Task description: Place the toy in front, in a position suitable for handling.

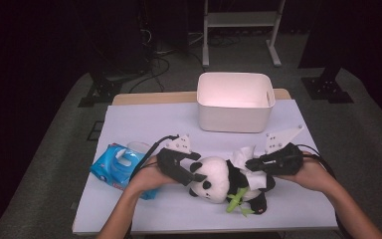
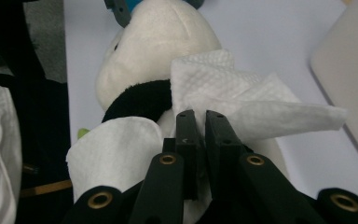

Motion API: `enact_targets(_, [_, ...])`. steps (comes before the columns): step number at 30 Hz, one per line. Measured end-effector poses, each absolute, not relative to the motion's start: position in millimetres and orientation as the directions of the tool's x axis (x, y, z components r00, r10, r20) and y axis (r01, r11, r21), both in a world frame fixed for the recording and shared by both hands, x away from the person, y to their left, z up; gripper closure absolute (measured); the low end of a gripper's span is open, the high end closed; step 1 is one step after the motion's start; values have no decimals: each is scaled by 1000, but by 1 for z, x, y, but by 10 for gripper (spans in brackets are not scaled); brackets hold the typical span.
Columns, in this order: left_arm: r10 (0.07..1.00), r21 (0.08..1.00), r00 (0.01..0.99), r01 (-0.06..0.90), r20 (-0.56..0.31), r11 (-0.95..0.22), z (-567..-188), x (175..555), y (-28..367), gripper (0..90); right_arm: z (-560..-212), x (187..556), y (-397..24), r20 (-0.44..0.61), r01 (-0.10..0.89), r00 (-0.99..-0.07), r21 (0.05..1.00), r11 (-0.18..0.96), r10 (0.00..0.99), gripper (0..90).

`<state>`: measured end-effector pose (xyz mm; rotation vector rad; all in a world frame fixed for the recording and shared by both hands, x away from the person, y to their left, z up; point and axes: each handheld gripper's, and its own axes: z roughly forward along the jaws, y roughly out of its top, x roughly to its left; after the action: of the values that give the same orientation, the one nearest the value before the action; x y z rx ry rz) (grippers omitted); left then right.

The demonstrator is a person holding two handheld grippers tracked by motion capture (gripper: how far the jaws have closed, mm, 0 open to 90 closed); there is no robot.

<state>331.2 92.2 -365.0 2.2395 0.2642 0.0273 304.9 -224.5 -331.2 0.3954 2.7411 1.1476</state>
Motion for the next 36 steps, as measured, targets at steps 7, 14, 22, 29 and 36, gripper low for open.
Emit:
enact_targets(7, [134,776,991,74,13,-626,-365,322,89,469,-327,292,-218,-88,135,-957,705,696,276,839])
enact_targets(14, [97,765,992,-1,83,-644,-359,320,83,515,-329,301,-186,-110,86,-969,690,718,222,839])
enact_targets(22, [98,785,992,4,72,-620,-364,316,92,519,-320,301,-205,-94,113,-965,694,711,245,838])
enact_targets(29, [107,792,993,19,59,-611,-364,317,92,515,-325,285,-249,-51,176,-949,735,655,312,839])
enact_targets(36, [113,790,992,31,48,-613,-364,319,90,516,-322,281,-265,-61,187,-939,737,650,339,838])
